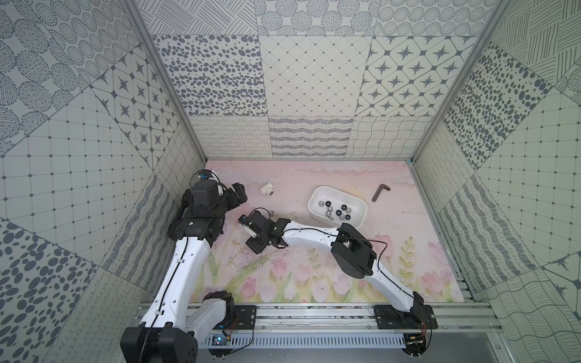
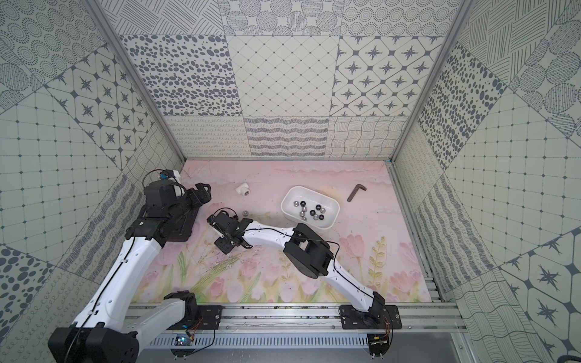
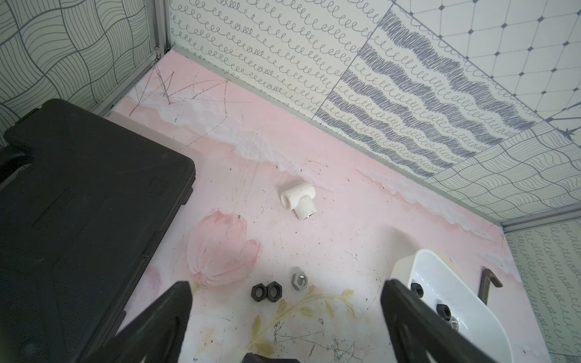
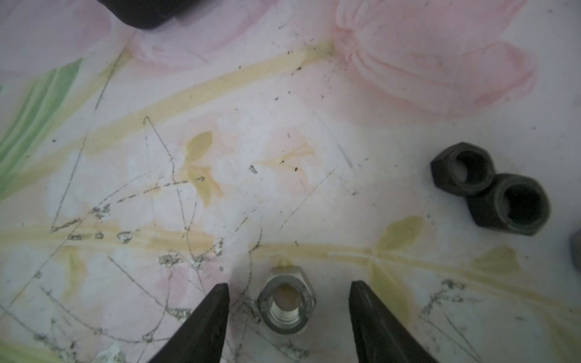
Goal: Put the nuts on the desktop into the storage box
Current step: Pick up the nut from the center of the board, then place the nut in the storage box.
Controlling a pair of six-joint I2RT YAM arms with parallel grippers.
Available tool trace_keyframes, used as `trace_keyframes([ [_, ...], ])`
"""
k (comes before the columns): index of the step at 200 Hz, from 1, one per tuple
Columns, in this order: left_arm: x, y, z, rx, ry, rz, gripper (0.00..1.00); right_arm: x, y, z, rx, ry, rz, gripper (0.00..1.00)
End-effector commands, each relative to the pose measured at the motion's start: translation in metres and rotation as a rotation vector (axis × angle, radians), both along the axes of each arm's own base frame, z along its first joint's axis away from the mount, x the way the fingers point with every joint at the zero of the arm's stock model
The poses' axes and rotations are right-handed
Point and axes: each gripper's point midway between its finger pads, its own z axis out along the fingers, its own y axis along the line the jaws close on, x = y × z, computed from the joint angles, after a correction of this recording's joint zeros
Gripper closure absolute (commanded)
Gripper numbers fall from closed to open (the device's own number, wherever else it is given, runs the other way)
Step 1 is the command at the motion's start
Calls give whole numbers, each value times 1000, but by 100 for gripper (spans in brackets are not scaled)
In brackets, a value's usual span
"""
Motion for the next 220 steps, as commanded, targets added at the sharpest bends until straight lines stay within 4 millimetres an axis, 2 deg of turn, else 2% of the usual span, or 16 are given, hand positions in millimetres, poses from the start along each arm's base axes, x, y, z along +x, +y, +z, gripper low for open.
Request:
trace_keyframes([
  [1, 0, -3, 4, -7, -20, -17, 1, -2, -4, -12, -39, -12, 4, 41],
  [36, 0, -2, 3, -6, -20, -16, 1, -2, -7, -13, -48, -16, -4, 67],
  [50, -1, -2, 3, -6, -21, -16, 1, -2, -8, -12, -46, -17, -2, 73],
  [80, 0, -2, 3, -6, -24, -18, 1, -1, -12, 4, 12, -35, -16, 78],
  [104, 1, -5, 2, -13, -27, -27, 1, 13, -28, 37, 113, -58, -75, 79],
  [131, 3, -7, -1, -24, -28, -35, 1, 45, -75, 83, 230, -86, -197, 78],
  [141, 3, -7, -1, -28, -28, -37, 1, 60, -98, 103, 260, -106, -252, 78],
  [162, 4, -8, -2, -34, -31, -41, 1, 88, -151, 126, 260, -148, -367, 77],
  [186, 4, -8, -2, -34, -31, -43, 1, 115, -213, 130, 212, -169, -498, 77],
  [205, 4, -9, -1, -33, -33, -46, 1, 132, -257, 121, 145, -155, -595, 77],
  [220, 4, -9, 0, -34, -35, -48, 1, 139, -283, 111, 96, -141, -645, 77],
])
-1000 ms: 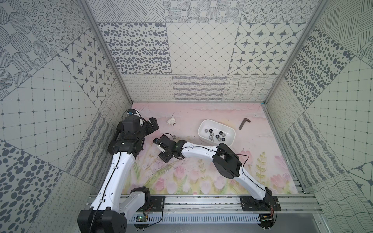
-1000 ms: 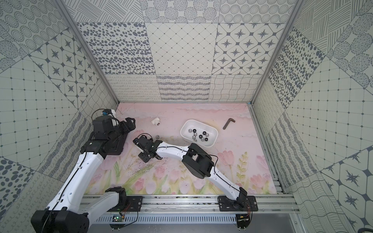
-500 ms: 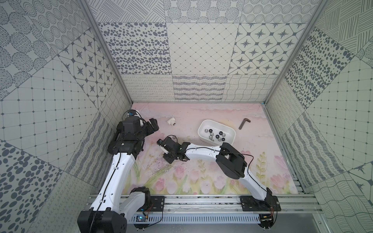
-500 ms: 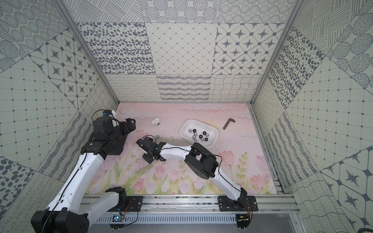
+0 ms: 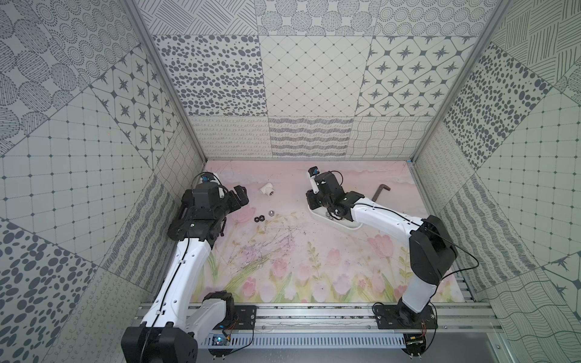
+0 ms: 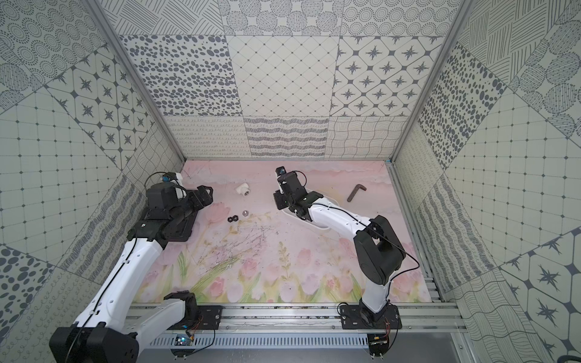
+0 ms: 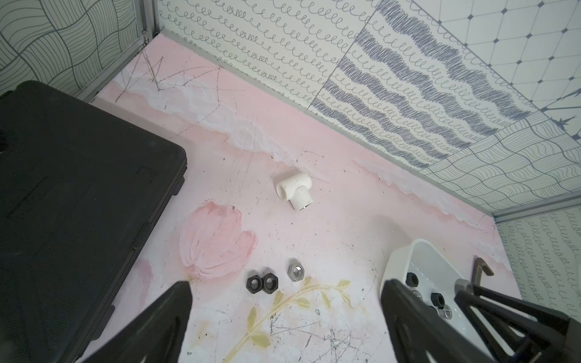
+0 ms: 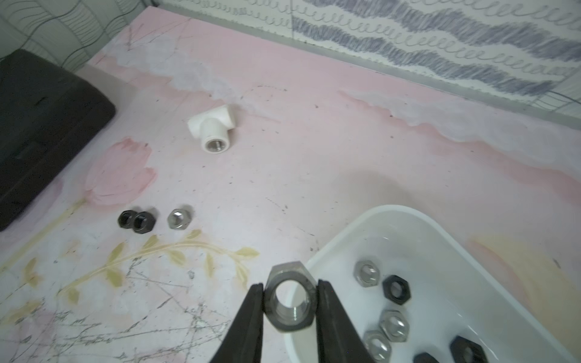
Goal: Put the nuts on the desktop into the storage box
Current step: Place the nut in the storage box.
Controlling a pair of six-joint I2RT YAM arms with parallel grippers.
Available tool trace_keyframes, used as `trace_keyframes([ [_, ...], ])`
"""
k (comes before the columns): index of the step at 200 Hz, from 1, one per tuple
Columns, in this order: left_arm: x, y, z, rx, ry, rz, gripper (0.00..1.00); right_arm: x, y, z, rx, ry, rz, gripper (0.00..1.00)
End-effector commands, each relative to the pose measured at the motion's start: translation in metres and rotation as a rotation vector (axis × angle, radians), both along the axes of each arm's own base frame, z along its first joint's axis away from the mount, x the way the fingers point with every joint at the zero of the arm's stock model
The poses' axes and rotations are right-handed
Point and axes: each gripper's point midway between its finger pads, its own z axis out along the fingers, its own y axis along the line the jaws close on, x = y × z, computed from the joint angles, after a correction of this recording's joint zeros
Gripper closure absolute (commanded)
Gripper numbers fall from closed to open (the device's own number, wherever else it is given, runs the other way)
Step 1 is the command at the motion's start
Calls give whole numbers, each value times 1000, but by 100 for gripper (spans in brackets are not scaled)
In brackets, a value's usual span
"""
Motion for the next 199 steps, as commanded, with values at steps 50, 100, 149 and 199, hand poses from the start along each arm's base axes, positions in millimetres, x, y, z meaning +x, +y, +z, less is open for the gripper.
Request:
trace_keyframes([
  [50, 7, -4, 9, -15, -46, -26, 1, 12, -82, -66, -174, 164, -167, 78],
  [100, 7, -6, 9, -21, -48, -31, 1, 20, -102, -98, -229, 225, -205, 78],
  [149, 7, -6, 8, -19, -45, -31, 1, 25, -114, -121, -264, 268, -228, 77],
  [199, 7, -6, 6, -22, -41, -29, 1, 25, -118, -131, -281, 282, -229, 76],
])
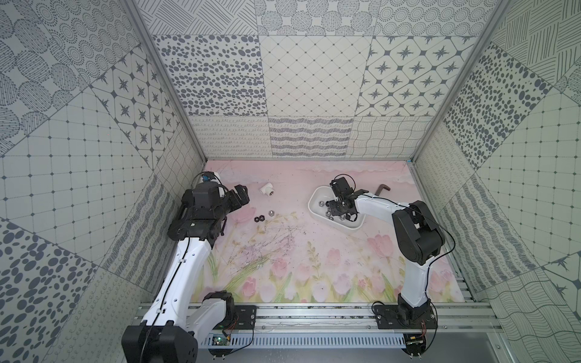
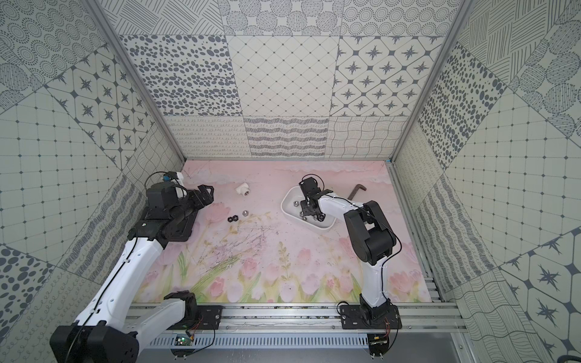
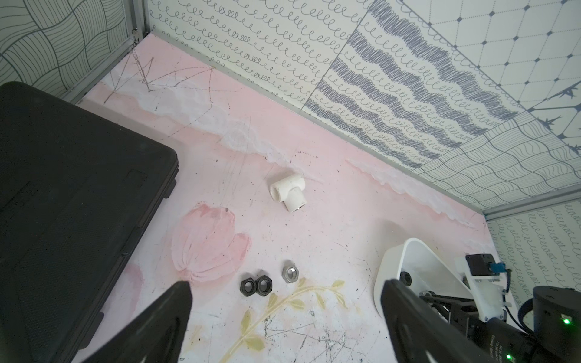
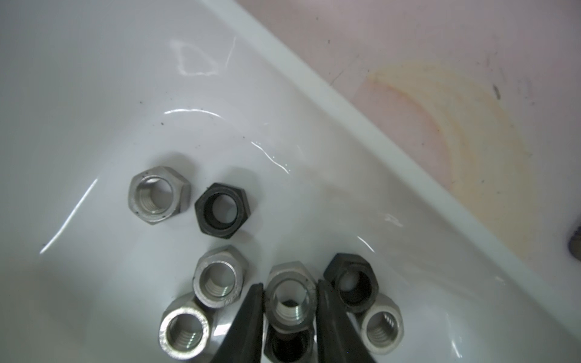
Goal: Put the nuts on the desktop into the storage box
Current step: Place the nut in the storage box.
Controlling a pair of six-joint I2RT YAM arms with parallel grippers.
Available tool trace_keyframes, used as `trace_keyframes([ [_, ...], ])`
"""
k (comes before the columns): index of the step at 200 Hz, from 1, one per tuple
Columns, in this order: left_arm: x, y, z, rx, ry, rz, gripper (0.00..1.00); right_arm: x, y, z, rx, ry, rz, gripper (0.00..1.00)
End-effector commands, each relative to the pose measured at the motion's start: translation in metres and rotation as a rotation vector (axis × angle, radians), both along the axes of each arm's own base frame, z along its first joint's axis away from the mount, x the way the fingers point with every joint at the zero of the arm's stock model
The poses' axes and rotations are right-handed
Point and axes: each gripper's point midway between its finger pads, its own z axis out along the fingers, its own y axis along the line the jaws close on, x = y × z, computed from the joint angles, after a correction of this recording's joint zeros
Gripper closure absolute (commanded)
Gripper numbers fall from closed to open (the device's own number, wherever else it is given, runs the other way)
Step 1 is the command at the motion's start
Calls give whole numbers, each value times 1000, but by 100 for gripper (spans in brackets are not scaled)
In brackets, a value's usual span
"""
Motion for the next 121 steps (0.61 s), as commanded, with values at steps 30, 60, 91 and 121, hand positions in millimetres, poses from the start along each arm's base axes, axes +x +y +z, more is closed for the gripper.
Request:
trace_keyframes([
  [30, 3, -2, 5, -12, -30, -14, 1, 12, 0, -5, -16, -15, 0, 74],
  [60, 3, -3, 5, -11, -29, -14, 1, 15, 0, -7, -16, -14, 1, 68],
  [91, 3, -2, 5, -10, -29, -13, 1, 15, 1, -2, -8, -21, -1, 53],
  [121, 2, -2, 3, -12, -27, -12, 1, 15, 3, 23, 13, -67, 3, 43],
])
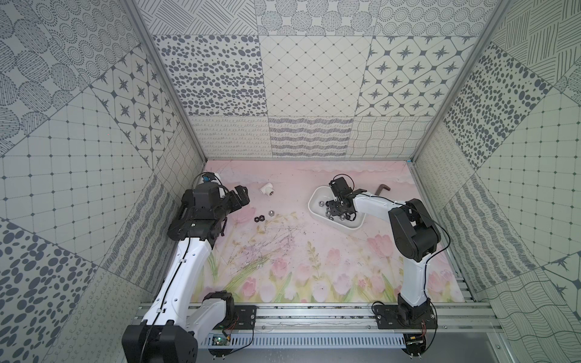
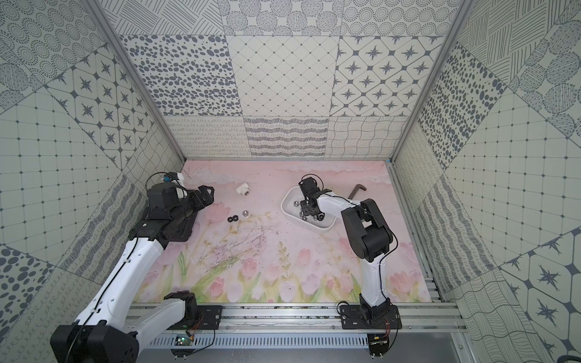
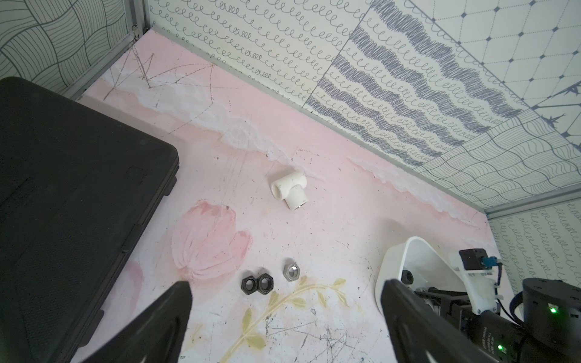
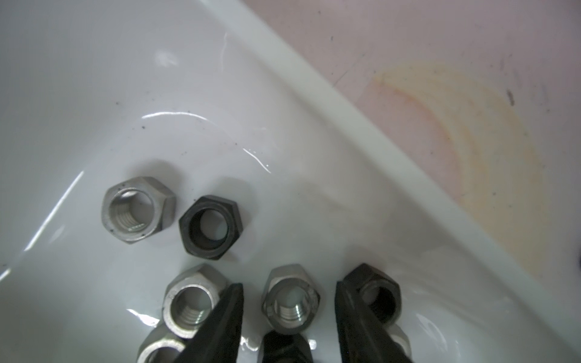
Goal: Put the nuts on the desktop into the storage box
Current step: Place the nut in the storage box, then pick up the nut from the center of the board.
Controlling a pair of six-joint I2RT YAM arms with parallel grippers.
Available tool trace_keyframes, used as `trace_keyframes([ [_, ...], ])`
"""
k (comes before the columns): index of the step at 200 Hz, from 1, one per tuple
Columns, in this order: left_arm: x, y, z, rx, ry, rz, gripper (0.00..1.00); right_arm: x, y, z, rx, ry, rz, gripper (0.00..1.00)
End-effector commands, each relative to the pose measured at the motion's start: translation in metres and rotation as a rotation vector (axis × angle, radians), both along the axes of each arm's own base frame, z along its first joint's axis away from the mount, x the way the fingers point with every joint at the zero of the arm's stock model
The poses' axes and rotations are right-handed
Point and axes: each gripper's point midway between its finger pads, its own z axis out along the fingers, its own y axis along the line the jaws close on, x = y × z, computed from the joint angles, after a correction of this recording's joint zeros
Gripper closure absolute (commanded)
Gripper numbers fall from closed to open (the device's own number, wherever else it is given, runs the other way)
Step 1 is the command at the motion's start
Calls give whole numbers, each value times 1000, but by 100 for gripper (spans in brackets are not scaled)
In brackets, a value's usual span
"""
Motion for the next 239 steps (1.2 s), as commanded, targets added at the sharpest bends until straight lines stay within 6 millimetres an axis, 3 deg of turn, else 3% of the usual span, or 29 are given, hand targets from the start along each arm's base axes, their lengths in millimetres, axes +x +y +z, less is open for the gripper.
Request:
trace_keyframes([
  [1, 3, -3, 7, -11, -34, -13, 1, 9, 4, 33, 32, -79, 2, 43],
  [28, 3, -3, 6, -14, -32, -14, 1, 0, 35, 66, 33, -132, 82, 41],
  [68, 1, 0, 9, 2, -37, -1, 1, -23, 117, 106, 144, -206, 253, 41],
  [95, 3, -5, 11, -10, -41, -30, 1, -42, 184, 107, 225, -194, 404, 41],
  [130, 2, -5, 13, -4, -46, -29, 1, -51, 247, 81, 260, -152, 523, 41],
  [172, 1, -4, 16, 1, -51, -29, 1, -38, 280, 55, 269, -135, 539, 39],
  [239, 3, -5, 16, 0, -52, -33, 1, -32, 297, 28, 251, -94, 568, 27],
])
